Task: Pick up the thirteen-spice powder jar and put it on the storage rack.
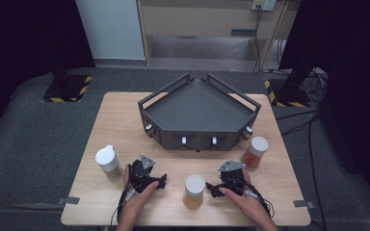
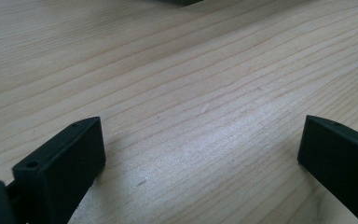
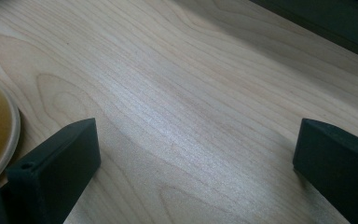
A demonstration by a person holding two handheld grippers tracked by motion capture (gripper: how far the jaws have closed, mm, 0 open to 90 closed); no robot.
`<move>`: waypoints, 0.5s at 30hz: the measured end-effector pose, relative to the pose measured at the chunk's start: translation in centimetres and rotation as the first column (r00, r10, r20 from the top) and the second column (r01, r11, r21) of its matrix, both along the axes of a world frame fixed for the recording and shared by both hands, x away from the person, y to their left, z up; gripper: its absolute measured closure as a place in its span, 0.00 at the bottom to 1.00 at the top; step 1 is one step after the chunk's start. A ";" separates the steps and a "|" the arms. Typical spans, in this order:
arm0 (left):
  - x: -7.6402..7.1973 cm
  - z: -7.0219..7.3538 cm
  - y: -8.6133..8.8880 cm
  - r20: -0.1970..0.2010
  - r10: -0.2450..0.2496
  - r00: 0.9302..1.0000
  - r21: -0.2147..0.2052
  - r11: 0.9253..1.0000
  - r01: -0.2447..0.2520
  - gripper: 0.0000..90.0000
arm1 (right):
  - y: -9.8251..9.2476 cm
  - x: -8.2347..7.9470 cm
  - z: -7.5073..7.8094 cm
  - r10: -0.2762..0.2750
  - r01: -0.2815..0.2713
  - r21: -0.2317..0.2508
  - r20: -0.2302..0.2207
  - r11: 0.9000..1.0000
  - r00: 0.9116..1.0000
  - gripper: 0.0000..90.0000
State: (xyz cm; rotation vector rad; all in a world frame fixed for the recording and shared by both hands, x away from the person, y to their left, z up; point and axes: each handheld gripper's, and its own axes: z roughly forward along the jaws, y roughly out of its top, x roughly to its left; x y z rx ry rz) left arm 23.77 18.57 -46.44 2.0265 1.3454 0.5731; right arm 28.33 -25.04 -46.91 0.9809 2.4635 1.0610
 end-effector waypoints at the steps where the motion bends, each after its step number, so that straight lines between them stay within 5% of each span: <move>1: 0.0 0.0 0.0 0.000 0.000 1.000 0.000 1.000 0.000 0.00 | 0.0 -0.1 0.0 -0.003 0.003 0.000 0.000 1.000 1.000 0.01; 15: 0.0 0.0 0.0 0.000 0.001 1.000 0.000 1.000 -0.001 0.00 | 0.1 -0.4 0.0 -0.012 0.012 -0.001 0.002 1.000 1.000 0.01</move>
